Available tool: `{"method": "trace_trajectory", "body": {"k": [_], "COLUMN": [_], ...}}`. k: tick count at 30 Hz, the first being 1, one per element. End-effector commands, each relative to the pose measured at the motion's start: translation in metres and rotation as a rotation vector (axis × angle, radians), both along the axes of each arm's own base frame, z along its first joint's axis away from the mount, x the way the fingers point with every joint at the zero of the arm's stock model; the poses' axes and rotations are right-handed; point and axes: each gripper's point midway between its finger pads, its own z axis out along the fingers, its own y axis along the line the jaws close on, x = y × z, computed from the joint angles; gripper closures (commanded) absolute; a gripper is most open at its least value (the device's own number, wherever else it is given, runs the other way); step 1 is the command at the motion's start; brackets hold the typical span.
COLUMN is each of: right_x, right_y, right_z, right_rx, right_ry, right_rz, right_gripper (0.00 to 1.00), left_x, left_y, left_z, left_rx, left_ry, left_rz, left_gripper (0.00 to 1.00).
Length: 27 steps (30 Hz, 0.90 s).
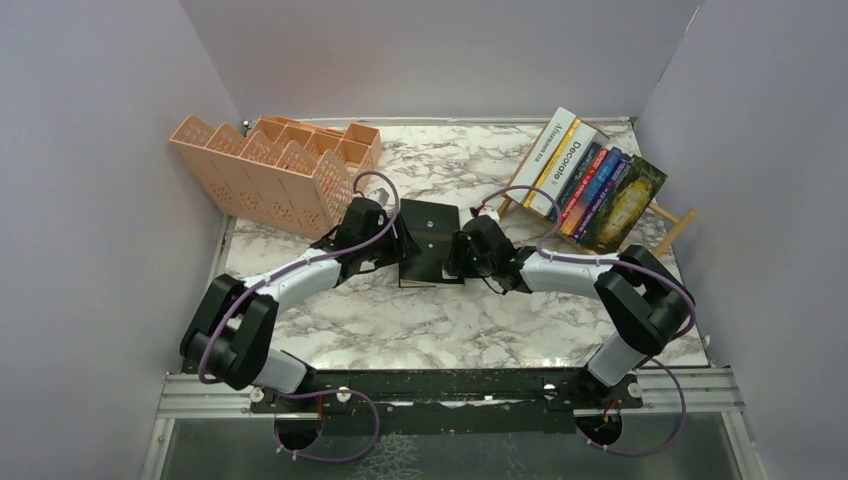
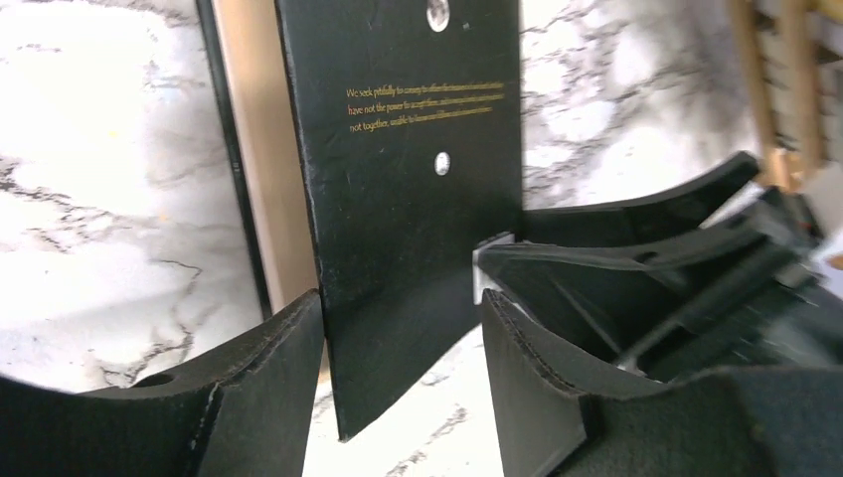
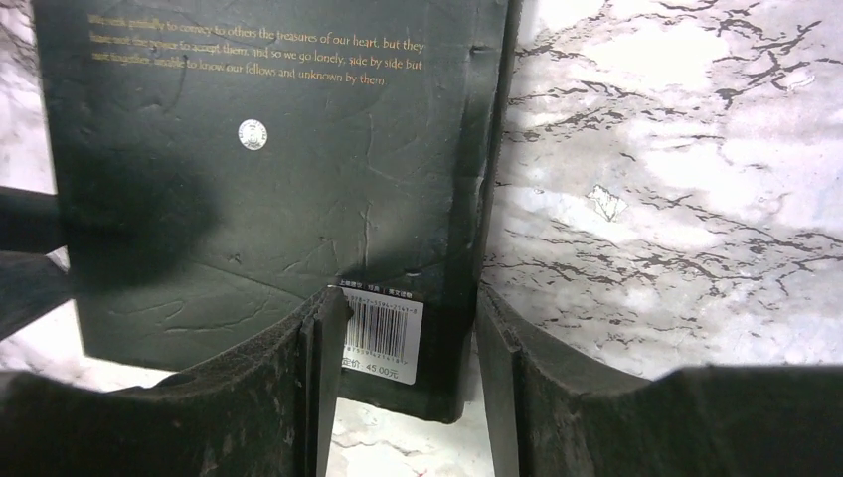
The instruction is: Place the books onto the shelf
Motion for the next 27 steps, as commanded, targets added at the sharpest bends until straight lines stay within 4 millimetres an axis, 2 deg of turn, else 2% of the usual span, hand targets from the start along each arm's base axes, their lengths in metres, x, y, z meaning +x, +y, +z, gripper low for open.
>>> {"method": "trace_trajectory", "body": {"k": [1, 3, 8, 16, 20, 22, 24, 27], "right_x": [-0.018, -0.018, -0.024, -0.027, -0.029, -0.028, -0.029, -0.030], "right_y": [0.019, 0.020, 0.023, 0.019, 0.016, 0.012, 0.007, 0.000], "right_z": [0.000, 0.002, 0.008, 0.016, 0.017, 0.021, 0.029, 0.043], "right_rx": [0.099, 0.110, 0.158, 0.219, 0.231, 0.237, 0.251, 0.288], "right_ry": [0.059, 0.061, 0.073, 0.070, 0.076, 0.071, 0.061, 0.040], "right_rz": [0.063, 0.057, 0.061, 0.028, 0.012, 0.001, -0.012, -0.031], "right_gripper": [0.48, 0.48, 0.49, 0.50, 0.50, 0.49, 0.48, 0.44], "left_x": [-0.011, -0.013, -0.018, -0.022, -0.019, -0.016, -0.014, -0.017], "left_y": [-0.042, -0.041, -0.042, -0.050, -0.050, -0.048, -0.046, -0.046], "left_z": [0.078, 0.078, 0.060, 0.044, 0.037, 0.038, 0.040, 0.051], "left_rx": [-0.277, -0.276, -0.271, -0.312, -0.297, -0.277, -0.263, -0.276], "left_ry": [-0.093, -0.091, -0.042, -0.003, -0.006, -0.025, -0.045, -0.071], "left_rz": [-0.126, -0.130, -0.139, -0.171, -0.175, -0.173, -0.176, -0.201], "left_gripper": [0.44, 0.46, 0.52, 0.59, 0.73, 0.83, 0.98, 1.00]}}
